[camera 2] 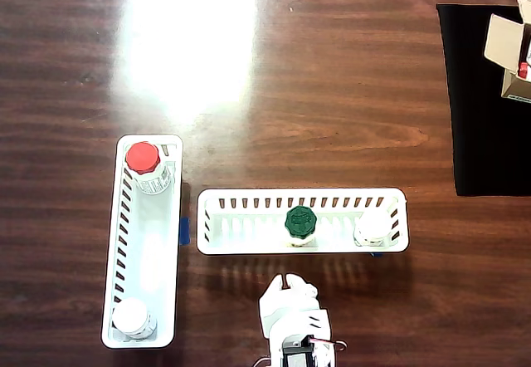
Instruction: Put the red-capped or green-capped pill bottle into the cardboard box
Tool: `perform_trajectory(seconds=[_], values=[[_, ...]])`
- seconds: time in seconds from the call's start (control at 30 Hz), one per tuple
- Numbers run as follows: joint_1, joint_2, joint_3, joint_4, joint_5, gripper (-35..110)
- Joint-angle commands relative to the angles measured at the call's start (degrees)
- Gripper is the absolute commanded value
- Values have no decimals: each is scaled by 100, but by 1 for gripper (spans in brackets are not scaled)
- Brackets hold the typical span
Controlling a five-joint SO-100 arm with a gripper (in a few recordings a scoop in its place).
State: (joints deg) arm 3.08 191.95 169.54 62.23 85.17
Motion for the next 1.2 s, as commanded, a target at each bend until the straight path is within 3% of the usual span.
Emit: perform_trajectory(seconds=[0.0,0.23,0.47,0.7,1.17], values=[[-510,448,9,334,-123,0],[-1441,483,9,334,-466,-1],[-1529,483,9,334,-2435,0],[-1529,483,9,334,-3524,0],[-1529,483,9,334,-4175,0]])
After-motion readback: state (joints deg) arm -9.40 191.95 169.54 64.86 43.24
